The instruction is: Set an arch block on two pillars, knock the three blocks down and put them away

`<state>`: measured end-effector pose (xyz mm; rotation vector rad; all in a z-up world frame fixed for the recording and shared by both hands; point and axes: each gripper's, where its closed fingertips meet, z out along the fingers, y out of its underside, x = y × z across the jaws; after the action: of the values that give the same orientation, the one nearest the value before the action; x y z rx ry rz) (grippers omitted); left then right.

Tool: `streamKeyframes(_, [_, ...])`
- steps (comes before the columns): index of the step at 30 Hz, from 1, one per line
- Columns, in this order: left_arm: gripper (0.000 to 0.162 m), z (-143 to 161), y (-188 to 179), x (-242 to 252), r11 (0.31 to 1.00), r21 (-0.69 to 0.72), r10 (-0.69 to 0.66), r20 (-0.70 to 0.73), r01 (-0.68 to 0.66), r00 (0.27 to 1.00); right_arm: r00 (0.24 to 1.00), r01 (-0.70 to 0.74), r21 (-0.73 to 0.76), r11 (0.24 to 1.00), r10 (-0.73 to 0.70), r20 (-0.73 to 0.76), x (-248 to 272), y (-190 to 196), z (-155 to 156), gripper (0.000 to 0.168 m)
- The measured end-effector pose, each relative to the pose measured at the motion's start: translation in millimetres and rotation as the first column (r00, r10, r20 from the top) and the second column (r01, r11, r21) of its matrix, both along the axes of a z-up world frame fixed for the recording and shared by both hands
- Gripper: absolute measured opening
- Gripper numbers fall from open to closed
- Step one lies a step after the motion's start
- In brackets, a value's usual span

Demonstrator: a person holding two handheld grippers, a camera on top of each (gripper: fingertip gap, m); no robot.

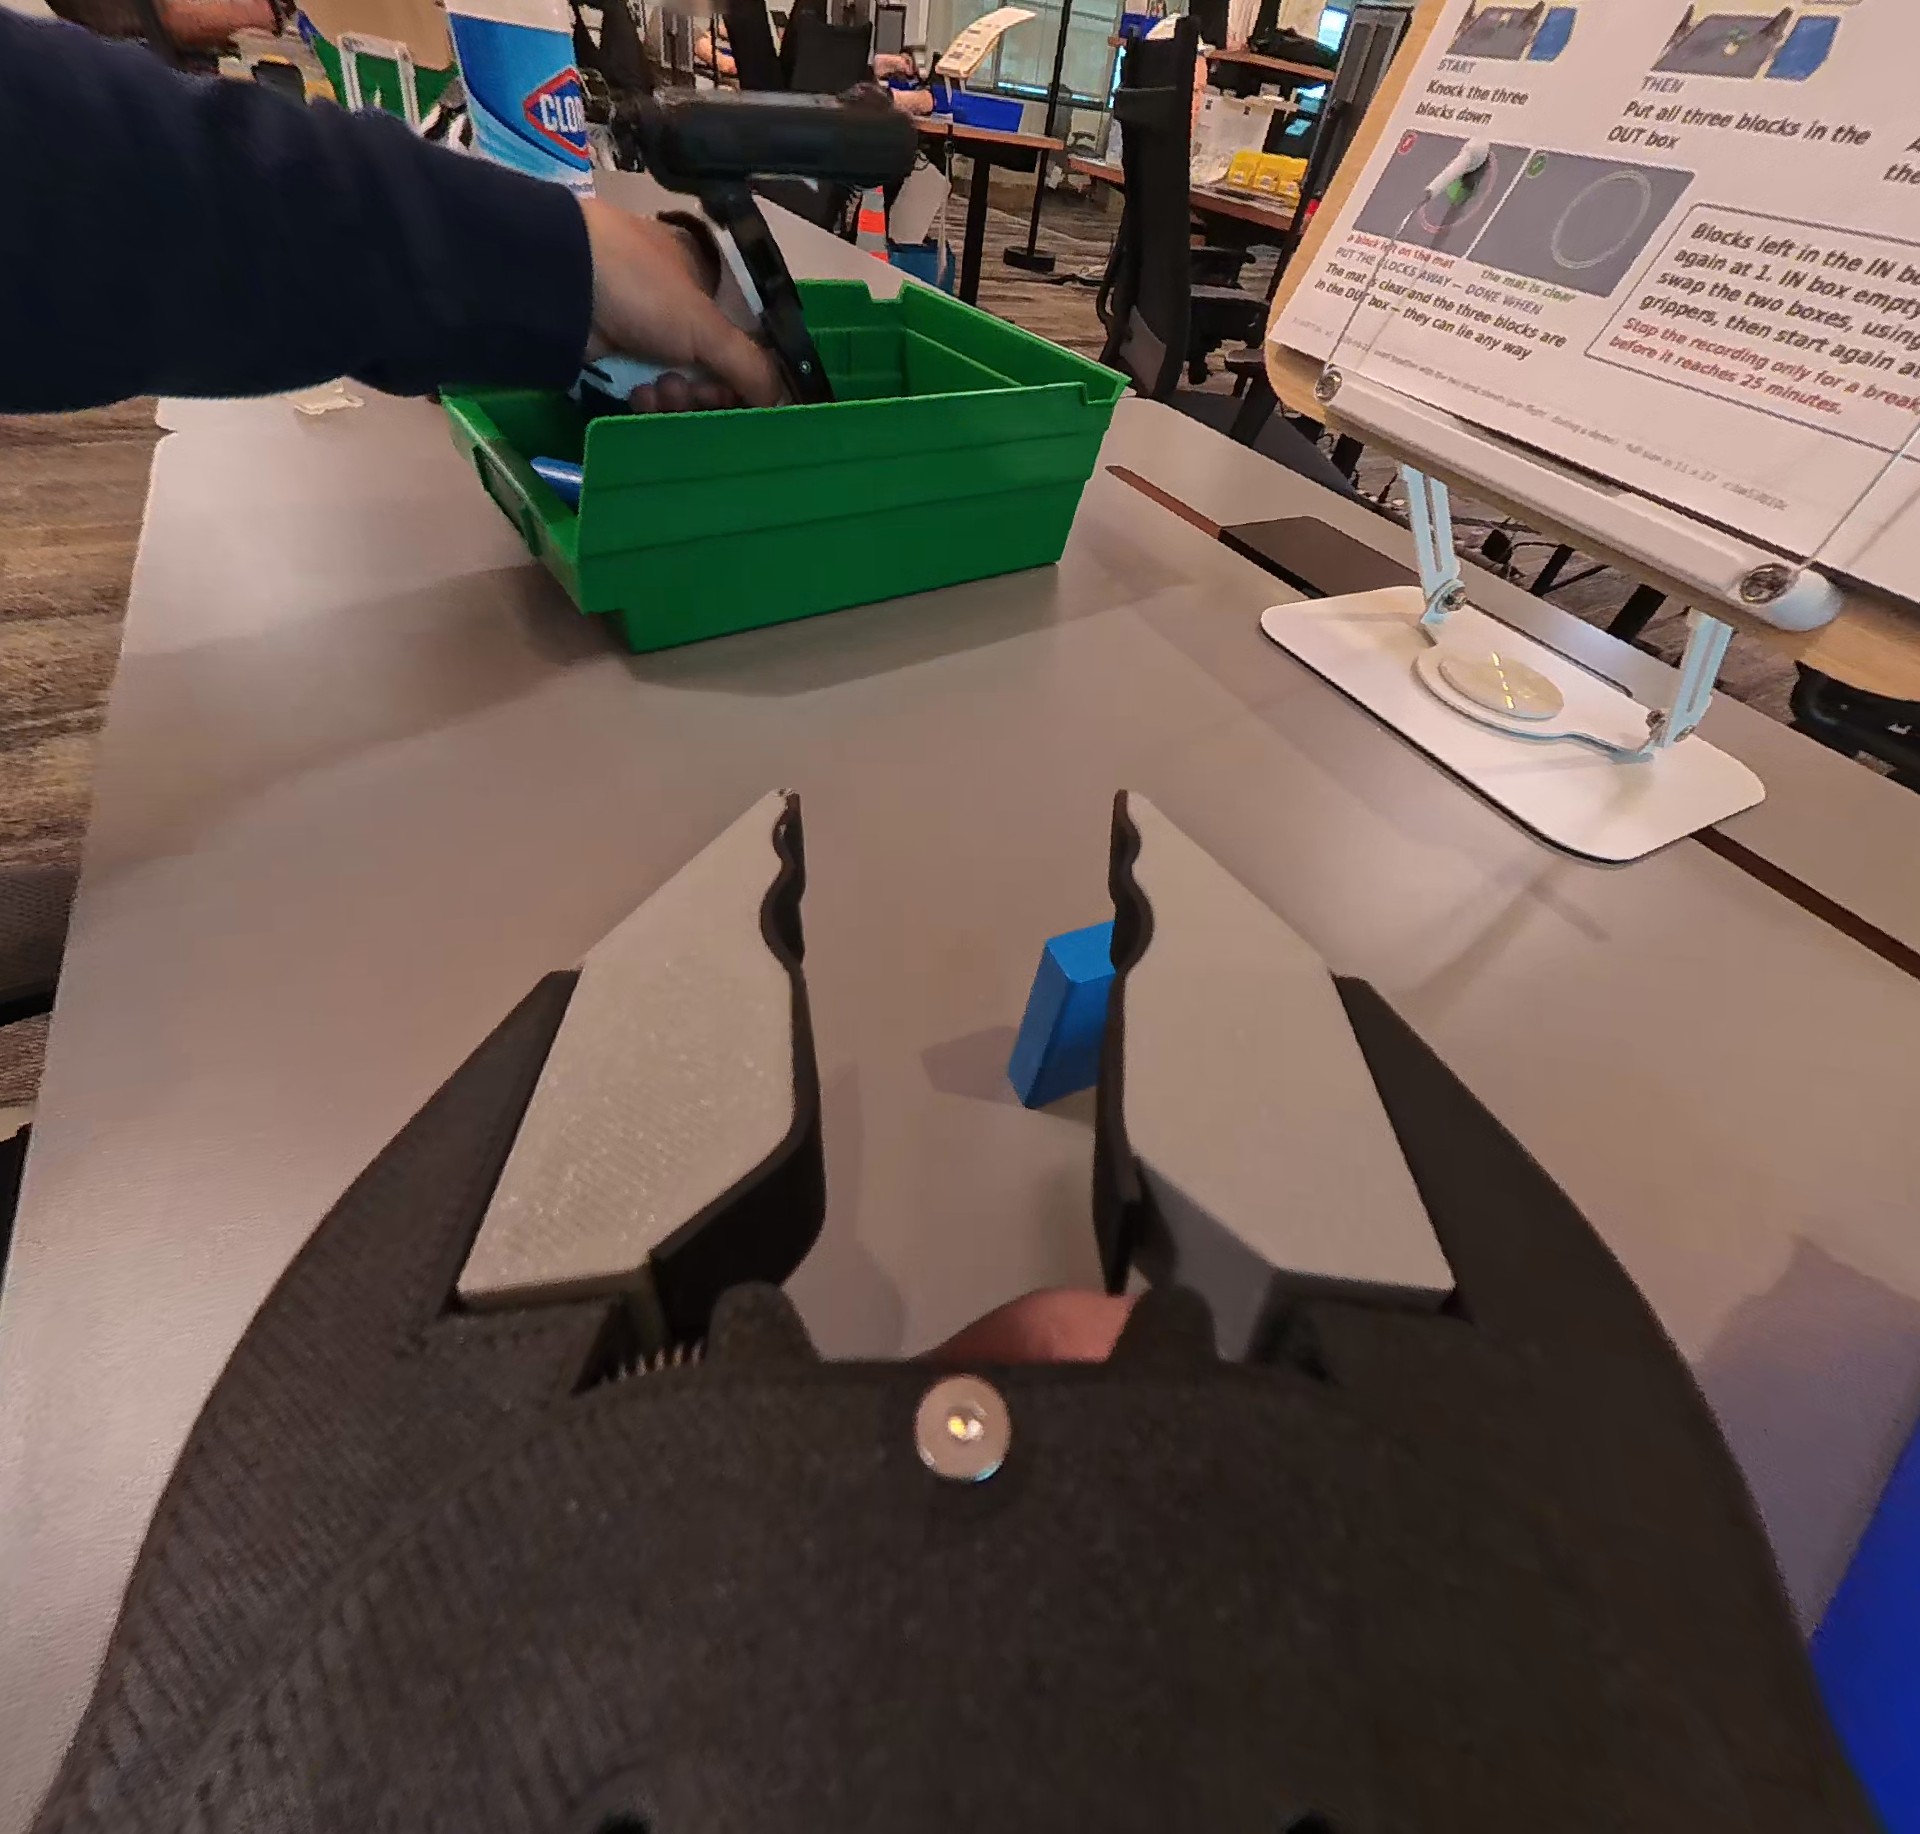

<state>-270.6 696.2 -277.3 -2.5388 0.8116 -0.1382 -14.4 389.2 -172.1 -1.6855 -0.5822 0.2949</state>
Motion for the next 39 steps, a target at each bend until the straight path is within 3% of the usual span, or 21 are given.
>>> streamKeyframes(3, [0.033,25,3,5,0.992,0.113,-0.065,0.001,0.064,0.998,1.000,0.013,-0.002,1.000,-0.013,0.003,3,2,-1,0.055])
streamKeyframes(6, [0.031,81,-2,23,0.943,0.300,-0.172,0.057,0.148,0.983,1.000,0.018,-0.021,1.000,-0.018,-0.017,6,4,-3,0.055])
streamKeyframes(9, [0.031,140,-30,54,0.875,0.436,-0.311,0.169,0.212,0.935,0.999,0.025,-0.024,0.999,-0.026,-0.031,10,4,-2,0.055])
streamKeyframes(11, [0.031,172,-62,85,0.813,0.516,-0.443,0.250,0.269,0.861,0.999,0.036,-0.018,0.999,-0.037,-0.035,13,5,0,0.055])
streamKeyframes(14, [0.031,199,-130,135,0.691,0.617,-0.660,0.326,0.376,0.677,0.997,0.049,-0.012,0.999,-0.049,-0.052,18,6,1,0.055])
streamKeyframes(18, [0.031,177,-215,192,0.511,0.693,-0.845,0.300,0.508,0.442,0.994,0.046,-0.009,0.999,-0.047,-0.095,23,6,5,0.055])
streamKeyframes(21, [0.031,134,-250,225,0.458,0.678,-0.888,0.318,0.576,0.333,0.993,0.042,-0.003,0.999,-0.042,-0.107,26,5,7,0.055])
streamKeyframes(26, [0.031,87,-261,249,0.450,0.626,-0.891,0.366,0.637,0.269,0.994,0.052,-0.012,0.999,-0.053,-0.097,29,7,3,0.055])
streamKeyframes(31, [0.031,71,-264,246,0.326,0.658,-0.942,0.286,0.678,0.174,0.994,0.048,-0.023,0.999,-0.050,-0.097,29,8,1,0.055])
streamKeyframes(39, [0.031,55,-249,244,0.329,0.615,-0.942,0.263,0.716,0.207,0.995,0.041,-0.038,0.998,-0.044,-0.091,27,8,-3,0.055])
